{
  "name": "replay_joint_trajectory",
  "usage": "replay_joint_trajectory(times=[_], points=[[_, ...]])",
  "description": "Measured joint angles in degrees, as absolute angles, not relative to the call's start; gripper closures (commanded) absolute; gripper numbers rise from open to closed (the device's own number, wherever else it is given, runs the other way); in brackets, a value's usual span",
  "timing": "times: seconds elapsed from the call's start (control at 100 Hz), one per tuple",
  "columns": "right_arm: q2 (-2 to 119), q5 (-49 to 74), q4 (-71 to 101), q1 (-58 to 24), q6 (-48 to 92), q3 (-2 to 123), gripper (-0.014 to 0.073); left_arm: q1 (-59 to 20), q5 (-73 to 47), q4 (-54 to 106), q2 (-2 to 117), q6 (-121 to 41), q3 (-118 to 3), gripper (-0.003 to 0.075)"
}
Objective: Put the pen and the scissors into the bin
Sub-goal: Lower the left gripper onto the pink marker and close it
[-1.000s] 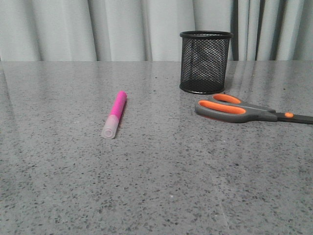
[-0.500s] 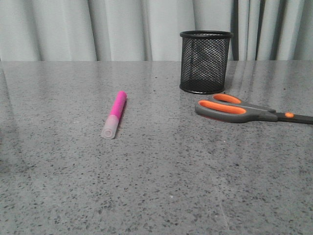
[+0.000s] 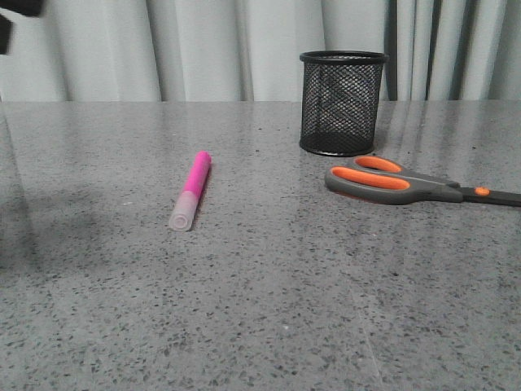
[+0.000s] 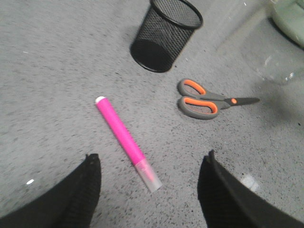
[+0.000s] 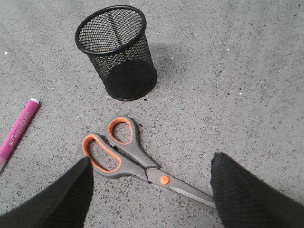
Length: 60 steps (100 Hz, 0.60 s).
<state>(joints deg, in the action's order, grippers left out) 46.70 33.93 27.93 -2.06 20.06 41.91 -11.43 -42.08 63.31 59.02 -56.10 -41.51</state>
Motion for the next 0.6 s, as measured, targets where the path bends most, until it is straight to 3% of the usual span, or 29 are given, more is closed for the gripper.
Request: replay_joint_trajectory(times=[0.31, 0.6], points=[[46.7, 33.9, 27.9, -2.1, 20.2, 41.9, 0.0120, -28.3, -26.6, 58.6, 72.8, -56.6, -48.9, 0.0309], [46.7, 34.1, 27.9, -2.1, 20.3, 41.9, 0.0120, -31.0, -25.6, 47.9, 86.3, -49.4, -54.2, 0.0309]])
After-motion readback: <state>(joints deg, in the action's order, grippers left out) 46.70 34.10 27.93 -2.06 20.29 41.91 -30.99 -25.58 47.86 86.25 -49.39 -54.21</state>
